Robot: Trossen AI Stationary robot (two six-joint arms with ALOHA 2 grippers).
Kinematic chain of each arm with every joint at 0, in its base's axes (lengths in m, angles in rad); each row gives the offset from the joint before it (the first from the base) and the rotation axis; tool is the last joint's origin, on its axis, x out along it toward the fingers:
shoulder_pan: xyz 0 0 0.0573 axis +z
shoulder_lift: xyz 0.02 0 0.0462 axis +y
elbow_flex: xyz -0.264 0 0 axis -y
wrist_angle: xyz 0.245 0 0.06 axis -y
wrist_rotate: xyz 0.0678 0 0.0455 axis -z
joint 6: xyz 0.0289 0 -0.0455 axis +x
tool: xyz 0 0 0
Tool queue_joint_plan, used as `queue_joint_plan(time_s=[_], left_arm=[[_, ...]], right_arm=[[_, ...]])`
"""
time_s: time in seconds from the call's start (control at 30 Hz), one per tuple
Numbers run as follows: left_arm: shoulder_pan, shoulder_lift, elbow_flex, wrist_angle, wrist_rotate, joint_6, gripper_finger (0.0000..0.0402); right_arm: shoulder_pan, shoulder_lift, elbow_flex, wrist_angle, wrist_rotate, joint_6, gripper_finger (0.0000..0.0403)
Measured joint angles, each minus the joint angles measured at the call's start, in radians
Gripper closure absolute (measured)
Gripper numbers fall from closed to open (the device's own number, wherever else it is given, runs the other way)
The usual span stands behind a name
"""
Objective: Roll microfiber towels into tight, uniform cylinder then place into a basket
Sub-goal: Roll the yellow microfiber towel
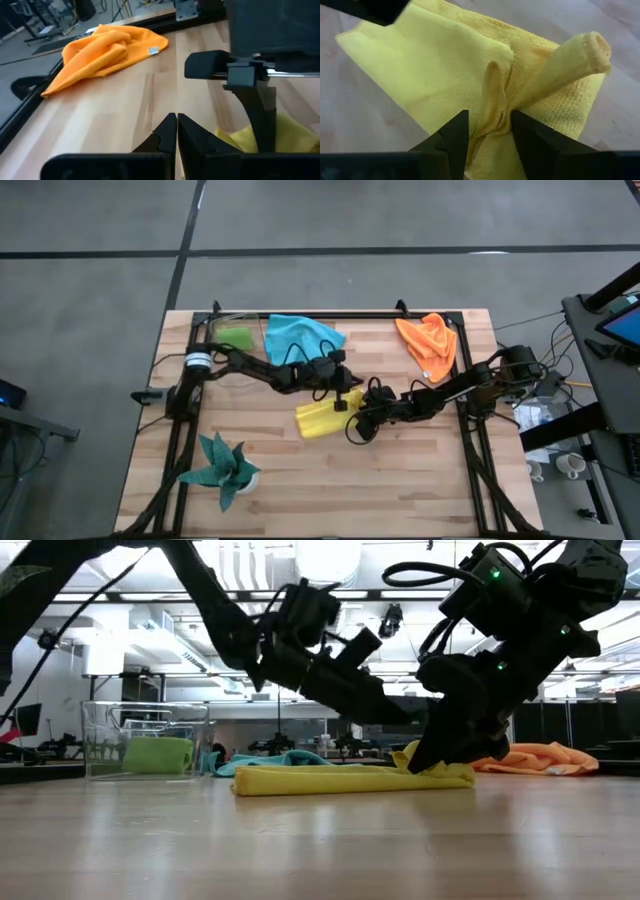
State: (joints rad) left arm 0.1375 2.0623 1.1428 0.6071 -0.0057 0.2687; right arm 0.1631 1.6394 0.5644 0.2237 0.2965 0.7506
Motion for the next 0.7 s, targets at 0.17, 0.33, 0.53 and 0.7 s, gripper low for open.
queue_joint_plan(time_s=[0.17, 0.33, 0.53, 0.7], left_arm=[[0.018, 0.069, 0.041, -0.009, 0.134, 0.001, 0.0402], [0.018, 0.130, 0.112, -0.004, 0.145, 0.031, 0.0402], [0.021, 0.150, 0.143, -0.005, 0.142, 0.063, 0.0402], [0.021, 0.150, 0.148, -0.043, 0.142, 0.126, 0.0402]], right_arm=[[0.000, 0.000, 0.000, 0.000, 0.000, -0.005, 0.0257], [0.000, 0.000, 0.000, -0.001, 0.003, -0.007, 0.0257], [0.000, 0.000, 0.000, -0.001, 0.002, -0.005, 0.0257], [0.000, 0.000, 0.000, -0.001, 0.002, -0.003, 0.0257]])
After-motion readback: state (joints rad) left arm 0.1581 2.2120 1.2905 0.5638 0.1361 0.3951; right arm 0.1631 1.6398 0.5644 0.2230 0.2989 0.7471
